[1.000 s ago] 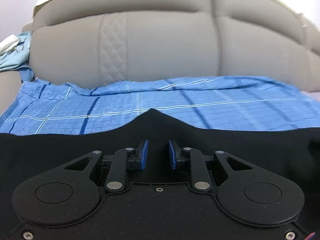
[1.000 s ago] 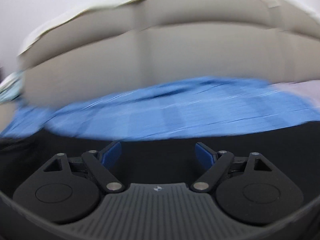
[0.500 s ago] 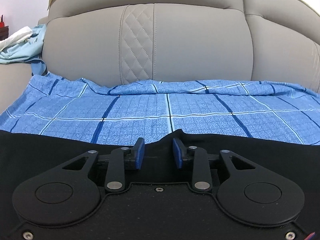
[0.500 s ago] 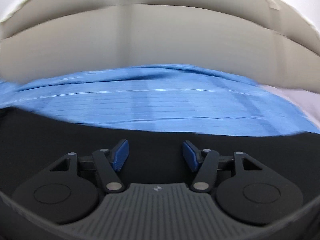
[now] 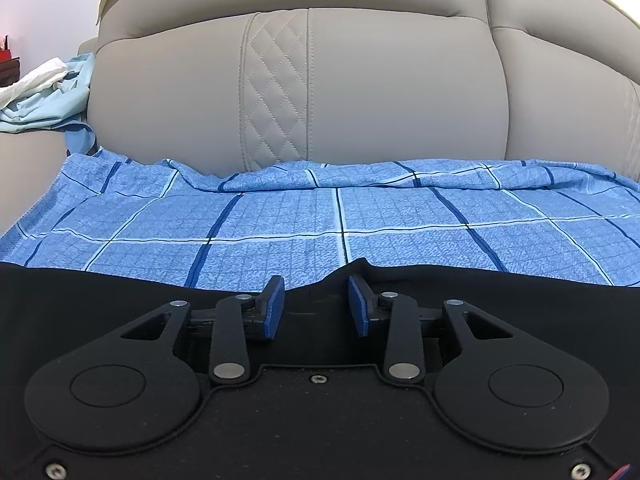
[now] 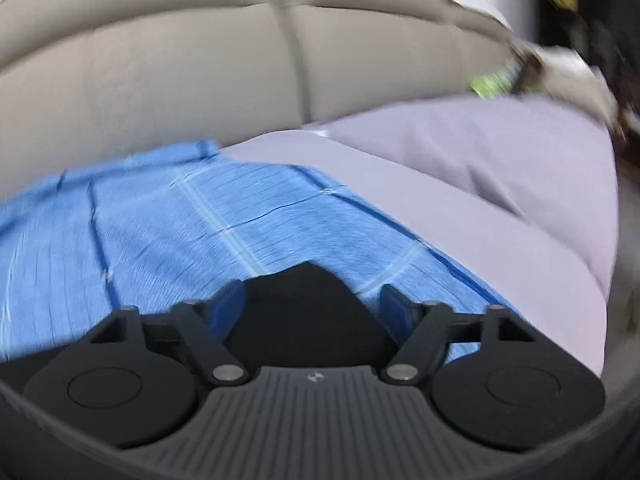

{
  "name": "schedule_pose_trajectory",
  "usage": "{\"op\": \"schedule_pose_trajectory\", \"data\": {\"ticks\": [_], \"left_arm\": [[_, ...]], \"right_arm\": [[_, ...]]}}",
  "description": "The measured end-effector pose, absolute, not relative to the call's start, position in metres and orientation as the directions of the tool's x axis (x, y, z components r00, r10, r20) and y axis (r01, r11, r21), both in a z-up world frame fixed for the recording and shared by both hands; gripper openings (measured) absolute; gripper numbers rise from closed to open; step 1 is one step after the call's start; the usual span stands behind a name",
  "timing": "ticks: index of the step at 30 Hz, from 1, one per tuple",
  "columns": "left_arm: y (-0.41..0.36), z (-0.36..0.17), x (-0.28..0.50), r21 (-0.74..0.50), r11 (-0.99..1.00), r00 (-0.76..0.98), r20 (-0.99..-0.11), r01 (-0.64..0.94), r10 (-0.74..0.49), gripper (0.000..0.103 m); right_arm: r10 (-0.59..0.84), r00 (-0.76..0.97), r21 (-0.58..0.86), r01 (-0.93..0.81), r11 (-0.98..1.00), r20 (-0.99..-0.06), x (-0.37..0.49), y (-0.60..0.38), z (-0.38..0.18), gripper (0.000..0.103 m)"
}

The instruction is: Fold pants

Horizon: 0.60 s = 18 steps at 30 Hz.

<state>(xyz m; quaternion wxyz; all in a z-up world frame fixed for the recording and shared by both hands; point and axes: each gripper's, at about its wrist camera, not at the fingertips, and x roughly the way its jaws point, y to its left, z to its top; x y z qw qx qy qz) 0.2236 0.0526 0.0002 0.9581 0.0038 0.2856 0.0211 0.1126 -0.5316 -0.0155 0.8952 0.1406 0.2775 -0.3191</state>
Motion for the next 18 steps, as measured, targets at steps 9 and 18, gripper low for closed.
{"op": "schedule_pose_trajectory", "data": {"ticks": [9,18], "left_arm": [[0.054,0.000,0.224,0.011,0.999,0.836,-0.546,-0.048,0.047,0.038],[0.053,-0.001,0.224,0.016,0.998,0.835,-0.547,-0.057,0.056,0.041]], "right_arm": [[-0.479,0.796,0.575,0.602,0.555,-0.370,-0.023,-0.498,-0.002,0.083],[-0.534,0.743,0.570,0.661,0.488,-0.404,-0.080,-0.436,-0.054,0.084]]}}
